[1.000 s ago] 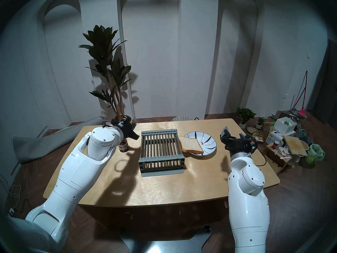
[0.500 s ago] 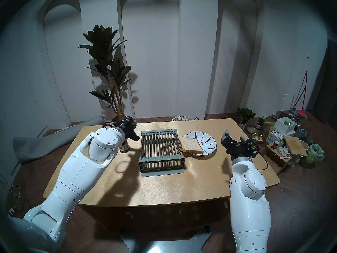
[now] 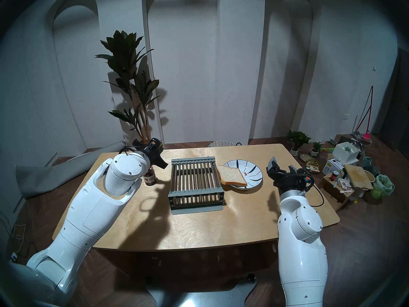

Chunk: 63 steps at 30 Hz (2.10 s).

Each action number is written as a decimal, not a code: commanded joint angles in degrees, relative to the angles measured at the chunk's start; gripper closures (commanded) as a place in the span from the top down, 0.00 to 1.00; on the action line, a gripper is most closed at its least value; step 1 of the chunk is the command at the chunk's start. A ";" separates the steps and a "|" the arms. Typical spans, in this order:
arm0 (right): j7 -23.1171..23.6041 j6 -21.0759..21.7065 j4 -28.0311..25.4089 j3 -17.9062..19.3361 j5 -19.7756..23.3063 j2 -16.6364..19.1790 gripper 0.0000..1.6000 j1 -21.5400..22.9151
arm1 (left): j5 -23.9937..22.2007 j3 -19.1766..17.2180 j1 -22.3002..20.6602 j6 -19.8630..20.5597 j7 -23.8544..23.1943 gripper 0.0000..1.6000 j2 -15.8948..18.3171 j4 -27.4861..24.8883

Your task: Spread jam over the slice of bread with the knife

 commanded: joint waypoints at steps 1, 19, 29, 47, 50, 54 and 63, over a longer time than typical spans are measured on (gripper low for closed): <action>0.28 -0.67 -1.60 0.09 0.29 -0.24 1.00 -0.01 | 1.90 0.72 -1.45 0.01 0.88 0.00 0.61 -2.20; 0.93 -0.75 -0.29 0.70 1.80 -0.39 1.00 0.48 | 3.71 3.06 -3.05 1.75 1.19 0.00 0.53 -4.01; 2.37 -0.56 1.35 2.11 3.48 0.13 1.00 1.02 | 5.05 5.27 -4.05 3.61 1.69 0.00 -0.64 -4.47; 4.98 -0.26 3.76 3.89 6.33 1.53 1.00 2.41 | 7.54 8.71 -5.87 8.12 2.99 0.00 -1.93 -7.97; 5.30 -0.23 3.97 3.97 6.66 1.65 1.00 2.50 | 7.92 9.03 -5.97 8.67 3.28 0.00 -1.96 -8.61; 5.87 -0.29 4.38 3.96 6.94 1.99 1.00 2.56 | 8.68 9.21 -6.04 9.14 4.15 0.00 -1.91 -9.88; 6.29 -1.12 4.80 3.35 5.92 2.58 1.00 2.64 | 7.84 7.54 -5.03 8.36 5.52 0.00 -2.74 -13.19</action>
